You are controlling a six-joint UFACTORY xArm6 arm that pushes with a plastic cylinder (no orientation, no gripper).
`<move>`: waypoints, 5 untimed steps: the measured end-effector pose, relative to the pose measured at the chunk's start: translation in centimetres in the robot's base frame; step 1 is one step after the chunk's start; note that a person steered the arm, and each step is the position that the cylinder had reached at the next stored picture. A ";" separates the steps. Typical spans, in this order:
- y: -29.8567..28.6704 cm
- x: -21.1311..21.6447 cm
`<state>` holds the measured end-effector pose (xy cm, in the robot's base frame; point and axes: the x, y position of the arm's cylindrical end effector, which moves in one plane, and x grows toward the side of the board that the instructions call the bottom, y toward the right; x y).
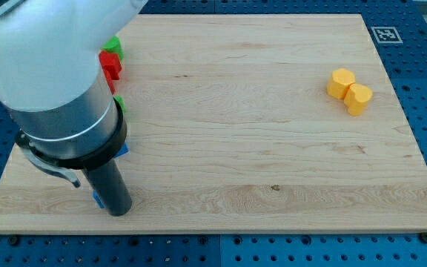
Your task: Slide the yellow hexagon towards the green circle
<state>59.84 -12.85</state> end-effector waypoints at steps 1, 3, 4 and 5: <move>0.0 -0.4; 4.3 -4.7; 11.1 -5.0; 18.7 -5.0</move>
<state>54.86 5.89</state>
